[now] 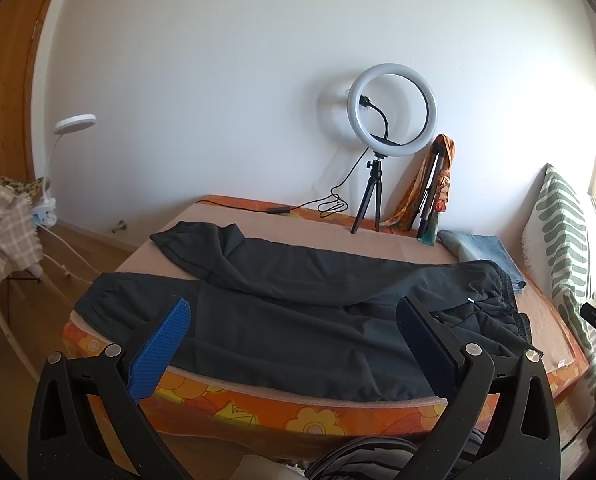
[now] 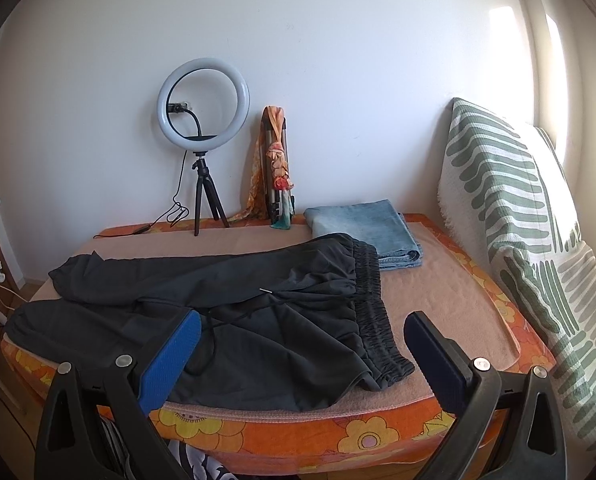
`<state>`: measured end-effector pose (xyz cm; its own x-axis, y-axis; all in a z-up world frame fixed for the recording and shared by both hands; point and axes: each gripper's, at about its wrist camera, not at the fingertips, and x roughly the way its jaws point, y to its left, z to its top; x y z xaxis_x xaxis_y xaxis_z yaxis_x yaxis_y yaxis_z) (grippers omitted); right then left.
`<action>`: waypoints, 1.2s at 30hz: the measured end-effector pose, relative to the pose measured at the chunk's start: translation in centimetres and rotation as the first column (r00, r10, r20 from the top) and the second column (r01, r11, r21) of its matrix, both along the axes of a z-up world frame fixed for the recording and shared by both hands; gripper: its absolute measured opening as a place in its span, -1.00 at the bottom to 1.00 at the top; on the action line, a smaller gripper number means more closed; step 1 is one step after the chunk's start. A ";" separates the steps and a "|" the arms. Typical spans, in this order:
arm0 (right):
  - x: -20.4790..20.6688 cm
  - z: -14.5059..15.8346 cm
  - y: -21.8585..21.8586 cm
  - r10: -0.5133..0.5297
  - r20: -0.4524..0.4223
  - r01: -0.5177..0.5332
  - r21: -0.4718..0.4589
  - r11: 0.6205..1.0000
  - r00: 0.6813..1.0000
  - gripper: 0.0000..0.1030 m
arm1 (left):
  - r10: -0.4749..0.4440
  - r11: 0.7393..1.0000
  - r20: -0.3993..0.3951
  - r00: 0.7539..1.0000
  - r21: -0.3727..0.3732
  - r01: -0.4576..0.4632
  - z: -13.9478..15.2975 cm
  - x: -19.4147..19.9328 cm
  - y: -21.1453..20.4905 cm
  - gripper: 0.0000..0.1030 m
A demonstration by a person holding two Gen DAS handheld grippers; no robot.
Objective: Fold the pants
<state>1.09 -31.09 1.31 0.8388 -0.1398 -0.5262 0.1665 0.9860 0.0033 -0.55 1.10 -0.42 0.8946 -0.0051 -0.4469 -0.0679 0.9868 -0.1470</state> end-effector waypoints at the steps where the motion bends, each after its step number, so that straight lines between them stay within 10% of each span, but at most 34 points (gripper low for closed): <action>1: 0.0 0.0 0.0 0.000 0.000 0.000 0.001 1.000 1.000 1.00 | 0.000 1.000 -0.001 1.000 -0.001 0.000 0.0 0.0 0.0 0.99; 36: 0.2 -0.2 0.0 0.000 -0.002 0.000 0.004 1.000 1.000 1.00 | 0.000 1.000 -0.006 1.000 -0.007 0.000 -0.1 0.1 -0.3 0.99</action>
